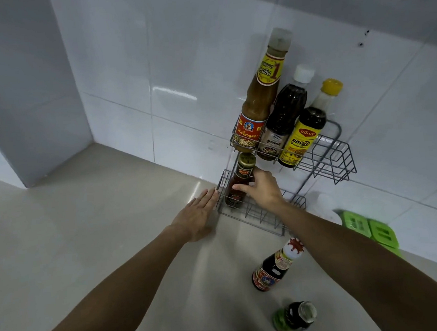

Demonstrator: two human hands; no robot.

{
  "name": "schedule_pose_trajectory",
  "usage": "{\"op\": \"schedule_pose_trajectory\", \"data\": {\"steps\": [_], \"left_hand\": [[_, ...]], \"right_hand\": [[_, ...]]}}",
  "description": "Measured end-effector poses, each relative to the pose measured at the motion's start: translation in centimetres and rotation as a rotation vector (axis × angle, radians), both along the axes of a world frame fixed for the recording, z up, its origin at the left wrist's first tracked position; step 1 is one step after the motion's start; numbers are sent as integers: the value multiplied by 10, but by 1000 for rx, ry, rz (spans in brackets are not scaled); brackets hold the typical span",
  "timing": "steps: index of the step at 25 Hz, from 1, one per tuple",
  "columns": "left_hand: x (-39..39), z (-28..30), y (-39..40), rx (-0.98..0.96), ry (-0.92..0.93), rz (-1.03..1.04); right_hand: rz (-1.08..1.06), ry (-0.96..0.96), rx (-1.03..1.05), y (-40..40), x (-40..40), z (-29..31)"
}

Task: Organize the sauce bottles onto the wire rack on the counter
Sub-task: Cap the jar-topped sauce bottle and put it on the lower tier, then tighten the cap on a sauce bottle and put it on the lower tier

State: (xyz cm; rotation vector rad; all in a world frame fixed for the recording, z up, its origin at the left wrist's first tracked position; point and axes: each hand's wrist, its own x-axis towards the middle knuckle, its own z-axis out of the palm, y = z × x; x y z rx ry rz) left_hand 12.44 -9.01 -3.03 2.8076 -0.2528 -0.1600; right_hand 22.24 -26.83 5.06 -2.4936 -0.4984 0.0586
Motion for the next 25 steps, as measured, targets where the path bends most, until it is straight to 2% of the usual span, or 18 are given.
{"op": "schedule_pose_trajectory", "data": {"steps": [7, 13, 16, 19, 22, 25], "left_hand": [[2, 1, -1, 39, 12, -7], [2, -1, -2, 53, 34, -4], [2, 1, -4, 36, 48, 11], [-1, 4, -9, -33, 68, 40], [-11, 6, -19, -117, 77, 59], [-27, 19, -36, -336, 119, -16]], "right_hand": [[-14, 110, 126, 12, 12, -7], [13, 183, 124, 12, 21, -6], [25, 225, 44, 13, 24, -4], [2, 303, -23, 4, 14, 5], [74, 353, -34, -18, -17, 26], [156, 344, -4, -51, -54, 60]]}}
